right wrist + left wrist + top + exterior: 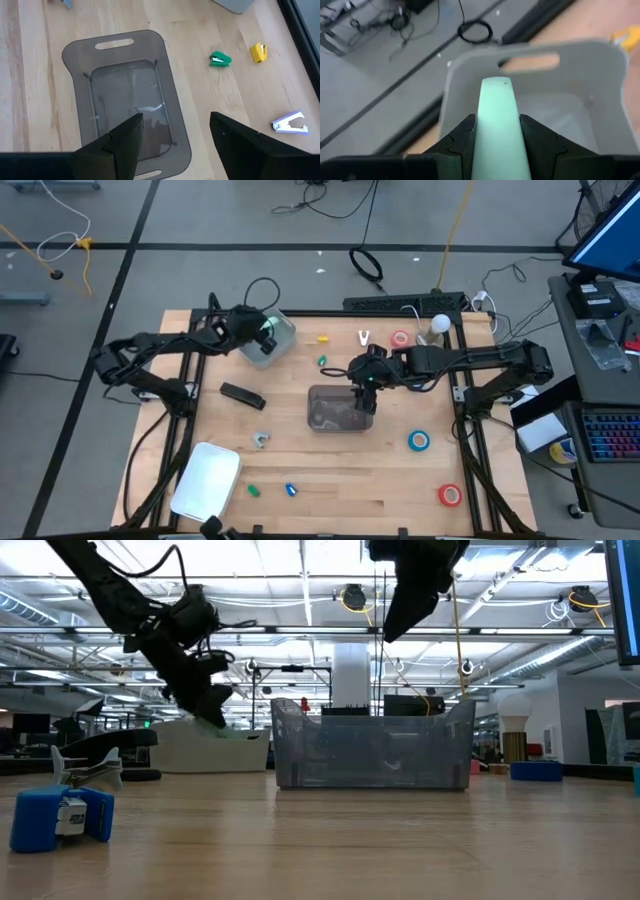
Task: Pick and place Stapler, Stapler remover, tape
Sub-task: Put the light green stapler into the gray bin
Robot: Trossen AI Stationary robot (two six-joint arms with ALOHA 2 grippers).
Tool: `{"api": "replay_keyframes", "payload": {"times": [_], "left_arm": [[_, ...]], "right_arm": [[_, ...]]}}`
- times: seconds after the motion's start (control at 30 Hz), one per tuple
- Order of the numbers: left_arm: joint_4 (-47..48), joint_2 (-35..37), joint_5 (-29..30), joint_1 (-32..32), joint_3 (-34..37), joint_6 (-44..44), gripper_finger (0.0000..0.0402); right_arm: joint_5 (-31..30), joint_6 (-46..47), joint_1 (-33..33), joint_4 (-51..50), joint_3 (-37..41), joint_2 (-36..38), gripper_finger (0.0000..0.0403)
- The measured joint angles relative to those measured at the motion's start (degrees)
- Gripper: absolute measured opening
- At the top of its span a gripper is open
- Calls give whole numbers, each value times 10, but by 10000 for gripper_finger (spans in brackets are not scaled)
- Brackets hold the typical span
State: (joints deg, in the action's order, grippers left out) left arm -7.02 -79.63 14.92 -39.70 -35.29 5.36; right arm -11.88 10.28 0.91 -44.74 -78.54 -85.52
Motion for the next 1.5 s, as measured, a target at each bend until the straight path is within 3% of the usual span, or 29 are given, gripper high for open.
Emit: {"api": "replay_keyframes", "payload": {"times": [0.43,1.5], "left_arm": [[6,-1,-45,-35,1,8,127],[44,-2,-55,-33,30,18,139]], "right_arm": [[0,13,0,19,0,0,215],[2,20,-1,43,0,0,215]]}}
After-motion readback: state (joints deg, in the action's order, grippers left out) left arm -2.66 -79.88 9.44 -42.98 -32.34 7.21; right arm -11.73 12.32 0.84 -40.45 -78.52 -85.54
